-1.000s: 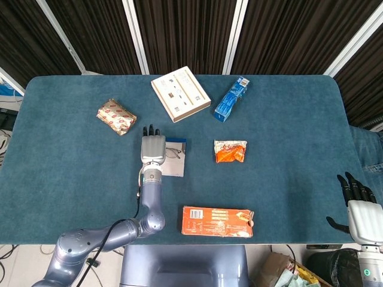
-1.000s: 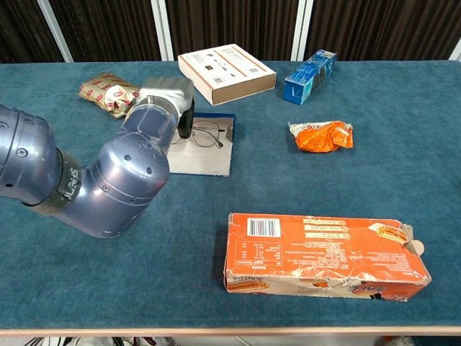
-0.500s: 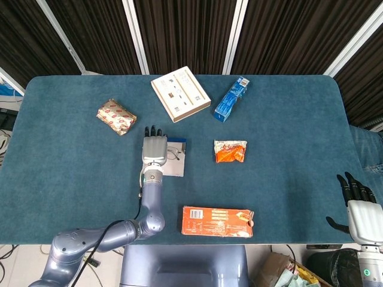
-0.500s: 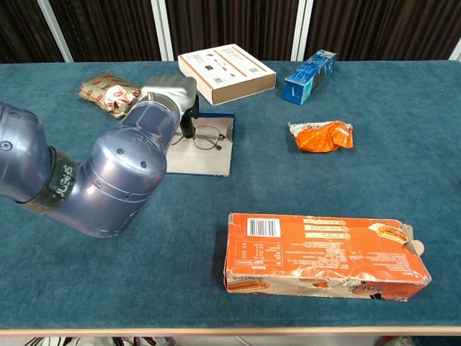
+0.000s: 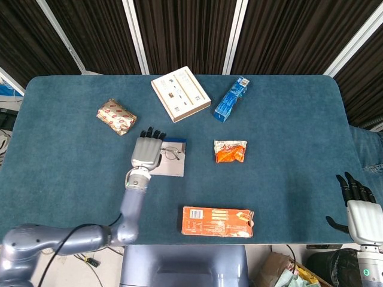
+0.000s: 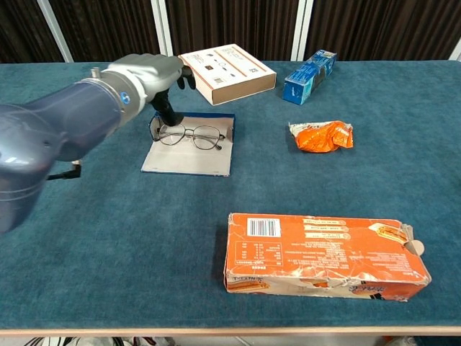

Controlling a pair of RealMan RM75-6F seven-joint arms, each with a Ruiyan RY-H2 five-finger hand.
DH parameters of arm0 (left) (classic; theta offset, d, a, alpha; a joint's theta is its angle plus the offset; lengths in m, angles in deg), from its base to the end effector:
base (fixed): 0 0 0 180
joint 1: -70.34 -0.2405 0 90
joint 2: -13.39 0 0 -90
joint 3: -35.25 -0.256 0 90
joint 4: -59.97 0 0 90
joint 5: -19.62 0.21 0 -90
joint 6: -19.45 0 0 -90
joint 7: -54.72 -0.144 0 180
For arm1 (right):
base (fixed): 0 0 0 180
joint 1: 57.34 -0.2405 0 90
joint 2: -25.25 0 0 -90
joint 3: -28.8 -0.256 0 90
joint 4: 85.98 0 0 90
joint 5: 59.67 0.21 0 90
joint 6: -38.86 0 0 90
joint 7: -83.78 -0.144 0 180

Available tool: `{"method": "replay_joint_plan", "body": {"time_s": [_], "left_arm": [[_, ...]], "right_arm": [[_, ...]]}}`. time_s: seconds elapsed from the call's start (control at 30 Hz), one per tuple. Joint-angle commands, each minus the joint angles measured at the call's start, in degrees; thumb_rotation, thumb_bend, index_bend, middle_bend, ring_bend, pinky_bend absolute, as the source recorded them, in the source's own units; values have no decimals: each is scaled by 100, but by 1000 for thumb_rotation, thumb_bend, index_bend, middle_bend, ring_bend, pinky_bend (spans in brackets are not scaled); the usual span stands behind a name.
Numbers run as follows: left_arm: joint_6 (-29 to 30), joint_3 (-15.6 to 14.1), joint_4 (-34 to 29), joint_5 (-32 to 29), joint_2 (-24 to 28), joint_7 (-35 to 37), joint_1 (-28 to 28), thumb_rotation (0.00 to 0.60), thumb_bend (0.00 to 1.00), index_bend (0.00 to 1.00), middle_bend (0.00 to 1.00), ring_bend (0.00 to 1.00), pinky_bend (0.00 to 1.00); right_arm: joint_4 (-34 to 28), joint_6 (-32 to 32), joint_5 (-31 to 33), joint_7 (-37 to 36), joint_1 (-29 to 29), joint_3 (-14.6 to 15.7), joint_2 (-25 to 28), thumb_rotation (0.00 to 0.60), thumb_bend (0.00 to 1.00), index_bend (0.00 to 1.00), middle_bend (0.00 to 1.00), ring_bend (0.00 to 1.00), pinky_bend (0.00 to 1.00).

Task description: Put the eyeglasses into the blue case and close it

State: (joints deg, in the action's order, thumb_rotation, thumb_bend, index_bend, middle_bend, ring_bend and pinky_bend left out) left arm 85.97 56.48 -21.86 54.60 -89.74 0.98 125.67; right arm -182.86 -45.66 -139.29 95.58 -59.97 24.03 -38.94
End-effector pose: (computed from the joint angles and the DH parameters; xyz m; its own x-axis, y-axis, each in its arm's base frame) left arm -0.0634 0.3745 -0.0502 0.5545 0.1848 0.8114 0.8303 -0.1877 -0.5247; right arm -0.3144 -0.1738 0.1599 0.4952 -0.0234 0.8685 -0.8605 0.1244 0.4940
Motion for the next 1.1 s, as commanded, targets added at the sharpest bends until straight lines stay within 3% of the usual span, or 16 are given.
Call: {"method": "replay_joint_plan", "body": {"time_s": [0.03, 0.17, 0.27, 0.37, 0.53, 1.1], "left_arm": [[-188, -322, -590, 428, 554, 457, -378, 600, 420, 189, 312, 284, 389], [-410, -541, -912, 513, 904, 818, -604, 600, 464, 168, 471, 500, 601], [-827, -603, -1195, 165, 1157, 1087, -701, 600, 477, 135, 604, 636, 671], [-1392, -621, -1478, -382, 1472, 1324, -687, 600, 491, 80, 680, 709, 704], [-1610, -781, -1406, -537, 1546, 1393, -562, 600, 499, 2, 724, 739, 711], [-1406, -989, -572, -630, 891, 1661, -250, 600, 498, 0, 737, 752, 721]], "right_arm": [[2, -8, 8, 3, 1, -9, -2, 600, 235, 45, 25, 125, 161], [5, 10, 21, 19, -6, -7, -10, 600, 238, 45, 25, 125, 161], [7, 15, 21, 30, -8, -4, -15, 600, 241, 45, 25, 125, 161], [2, 6, 33, 35, -5, -12, -14, 600, 242, 45, 26, 125, 161], [-2, 14, 34, 31, -7, -9, -10, 600, 242, 45, 25, 125, 161], [-7, 21, 38, -29, -5, -10, 20, 600, 243, 45, 26, 125, 161]]}}
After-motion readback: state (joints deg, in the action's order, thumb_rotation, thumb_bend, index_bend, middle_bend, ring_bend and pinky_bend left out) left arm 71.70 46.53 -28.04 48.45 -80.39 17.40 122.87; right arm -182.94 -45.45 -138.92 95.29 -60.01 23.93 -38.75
